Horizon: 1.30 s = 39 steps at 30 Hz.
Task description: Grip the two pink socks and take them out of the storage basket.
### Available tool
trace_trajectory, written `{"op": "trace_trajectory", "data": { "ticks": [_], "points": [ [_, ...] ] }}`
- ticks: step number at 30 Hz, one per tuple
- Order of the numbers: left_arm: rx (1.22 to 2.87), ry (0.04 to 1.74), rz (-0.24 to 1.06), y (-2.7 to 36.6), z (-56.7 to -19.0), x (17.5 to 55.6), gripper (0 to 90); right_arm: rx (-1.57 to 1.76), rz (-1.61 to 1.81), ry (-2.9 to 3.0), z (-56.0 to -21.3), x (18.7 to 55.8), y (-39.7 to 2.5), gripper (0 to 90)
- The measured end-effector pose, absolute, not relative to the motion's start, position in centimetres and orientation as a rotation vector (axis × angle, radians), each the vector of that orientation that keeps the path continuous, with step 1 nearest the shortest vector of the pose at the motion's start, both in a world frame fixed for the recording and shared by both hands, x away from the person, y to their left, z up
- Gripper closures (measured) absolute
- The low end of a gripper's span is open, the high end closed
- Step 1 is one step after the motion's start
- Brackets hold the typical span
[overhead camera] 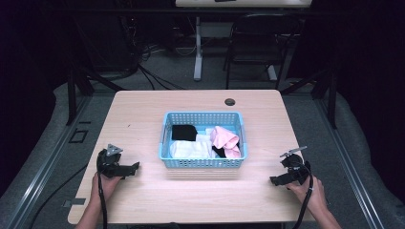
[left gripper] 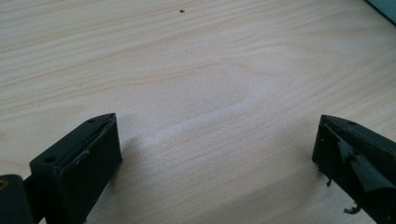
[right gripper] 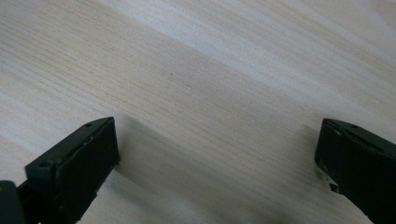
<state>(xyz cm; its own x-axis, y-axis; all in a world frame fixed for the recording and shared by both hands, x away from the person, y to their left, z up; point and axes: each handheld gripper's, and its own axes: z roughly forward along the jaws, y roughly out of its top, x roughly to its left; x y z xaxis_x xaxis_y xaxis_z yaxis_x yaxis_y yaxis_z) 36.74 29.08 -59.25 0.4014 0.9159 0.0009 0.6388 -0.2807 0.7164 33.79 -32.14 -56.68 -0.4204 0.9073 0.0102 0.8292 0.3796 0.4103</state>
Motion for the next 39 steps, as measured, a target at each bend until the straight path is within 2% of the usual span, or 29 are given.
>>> {"op": "trace_trajectory", "data": {
  "ticks": [29, 39],
  "points": [
    [2.02, 1.326, 0.558, 29.1, -59.2, 36.7, 1.0, 1.555, 0.492, 2.401, -56.3, 34.1, -31.8, 0.0],
    [2.02, 1.326, 0.558, 29.1, -59.2, 36.7, 1.0, 1.558, 0.571, 2.411, -53.5, 34.0, -32.6, 0.0]
  ]
}}
